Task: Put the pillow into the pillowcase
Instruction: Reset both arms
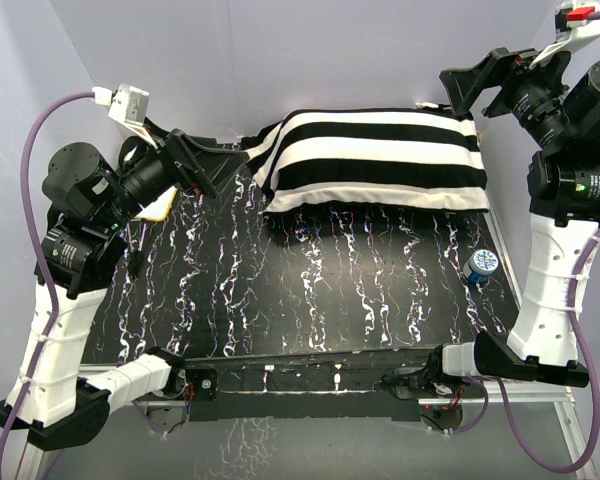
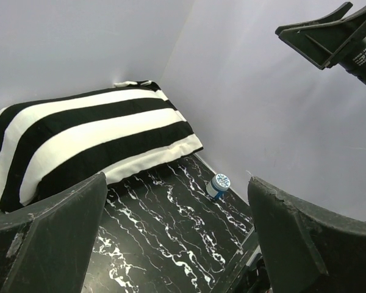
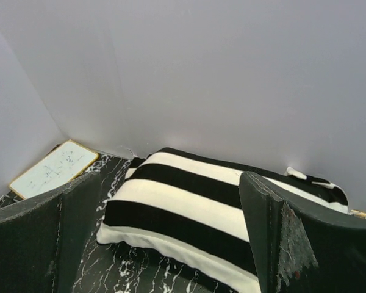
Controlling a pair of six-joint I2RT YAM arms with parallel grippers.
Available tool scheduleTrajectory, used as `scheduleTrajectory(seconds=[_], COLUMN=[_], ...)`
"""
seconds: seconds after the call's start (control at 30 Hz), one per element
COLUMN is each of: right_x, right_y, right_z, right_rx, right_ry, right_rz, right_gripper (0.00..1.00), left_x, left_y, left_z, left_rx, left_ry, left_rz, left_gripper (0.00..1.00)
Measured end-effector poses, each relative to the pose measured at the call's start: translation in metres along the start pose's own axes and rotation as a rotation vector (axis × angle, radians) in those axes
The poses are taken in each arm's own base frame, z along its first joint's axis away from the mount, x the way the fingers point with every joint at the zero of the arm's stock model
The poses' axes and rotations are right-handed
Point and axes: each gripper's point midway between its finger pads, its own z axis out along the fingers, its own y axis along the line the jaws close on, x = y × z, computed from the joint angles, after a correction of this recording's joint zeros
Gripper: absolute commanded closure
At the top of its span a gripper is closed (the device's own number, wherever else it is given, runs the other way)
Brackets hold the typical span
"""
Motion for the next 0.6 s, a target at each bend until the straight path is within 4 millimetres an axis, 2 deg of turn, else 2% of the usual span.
scheduleTrajectory(seconds=[0.6], right_x=[0.008], right_y=[-0.005], right_z=[0.001], right_rx=[0.02], right_ry=[0.019], right_rz=[0.01], right_gripper=[0.01], left_x=[0.002], left_y=[-0.002], left_z=[-0.01], left_rx=[-0.003], left_ry=[-0.001], left_rz=[0.004], left_gripper=[0.03])
